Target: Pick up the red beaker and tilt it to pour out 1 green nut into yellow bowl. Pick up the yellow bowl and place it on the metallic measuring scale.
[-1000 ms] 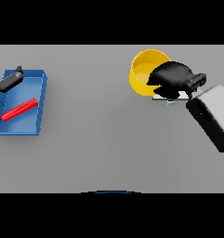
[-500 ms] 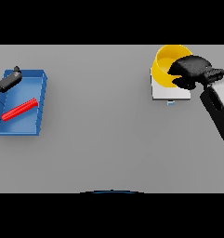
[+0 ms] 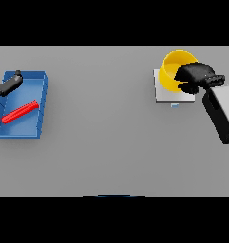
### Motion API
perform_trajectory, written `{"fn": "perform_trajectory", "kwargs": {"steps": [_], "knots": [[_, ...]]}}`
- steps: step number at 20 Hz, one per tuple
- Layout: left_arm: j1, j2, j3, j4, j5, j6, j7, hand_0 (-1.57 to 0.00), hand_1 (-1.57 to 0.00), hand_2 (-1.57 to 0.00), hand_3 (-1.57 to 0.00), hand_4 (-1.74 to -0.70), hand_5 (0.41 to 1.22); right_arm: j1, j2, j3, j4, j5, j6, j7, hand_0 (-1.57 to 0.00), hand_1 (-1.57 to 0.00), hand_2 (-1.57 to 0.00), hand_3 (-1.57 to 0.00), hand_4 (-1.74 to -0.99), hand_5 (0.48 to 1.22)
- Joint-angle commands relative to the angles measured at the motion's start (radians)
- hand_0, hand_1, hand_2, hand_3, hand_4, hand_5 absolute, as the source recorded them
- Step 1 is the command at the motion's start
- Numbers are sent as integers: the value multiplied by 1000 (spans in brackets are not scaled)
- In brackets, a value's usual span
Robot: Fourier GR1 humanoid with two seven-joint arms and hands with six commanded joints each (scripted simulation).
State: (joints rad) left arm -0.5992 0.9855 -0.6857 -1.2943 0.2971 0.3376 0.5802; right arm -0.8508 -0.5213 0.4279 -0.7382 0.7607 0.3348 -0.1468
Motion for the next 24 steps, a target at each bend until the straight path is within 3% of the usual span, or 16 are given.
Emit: {"fn": "perform_trajectory", "kwargs": {"steps": [1, 5, 7, 8, 9, 10, 12, 15, 19, 24], "knots": [[-7, -6, 2, 6, 1, -1, -2, 1, 1, 1, 1, -796, 729, -5, 9, 0, 17, 3, -4, 7, -1571, -1499, -1565, -1500, -1727, 1221], [-20, -10, 3, 4, 1, -3, 4, 1, 1, 1, 1, -806, 734, -24, 16, -6, 72, 4, -26, -20, -1548, -1420, -1568, -1481, -1721, 1221], [-14, -7, 4, 11, 1, -8, -9, 1, 1, 1, 1, -811, 740, -33, 16, -10, 91, -4, -5, -28, -1536, -1411, -1569, -1165, -1728, 1221], [-28, -24, -1, 20, 0, -12, 1, 1, 1, 1, 1, -813, 745, -37, 24, -16, 96, -10, 7, -8, -1543, -1443, -1496, -1022, -1659, 1221], [-27, -23, -2, 21, 0, -15, 2, 1, 1, 1, 1, -812, 745, -36, 20, -20, 101, -19, 16, -20, -1525, -1350, -1348, -907, -1596, 1134], [-28, -26, -3, 22, -2, -10, 2, 1, 1, 1, 1, -812, 744, -39, 28, -22, 111, -21, 18, -12, -1219, -1083, -1132, -824, -1548, 1053], [-39, -31, -5, 30, -5, -12, 17, 1, 1, 1, 1, -812, 745, -39, 24, -22, 113, -26, 27, -32, -780, -692, -810, -711, -1470, 928], [-51, -42, -9, 49, -13, -18, 14, 1, 1, 1, 1, -806, 738, -43, 37, -19, 130, -22, 34, -14, -399, -354, -518, -604, -1410, 821], [-52, -50, -3, 72, -6, -29, -9, 1, 1, 1, 1, -812, 736, -66, 36, -2, 172, -2, 33, -63, -163, -144, -288, -475, -1356, 755], [-38, -40, 4, 43, 5, -16, -14, 1, 1, 1, 1, -821, 734, -88, 44, 13, 205, 17, 35, -76, -53, -47, -115, -348, -1308, 733]]}}
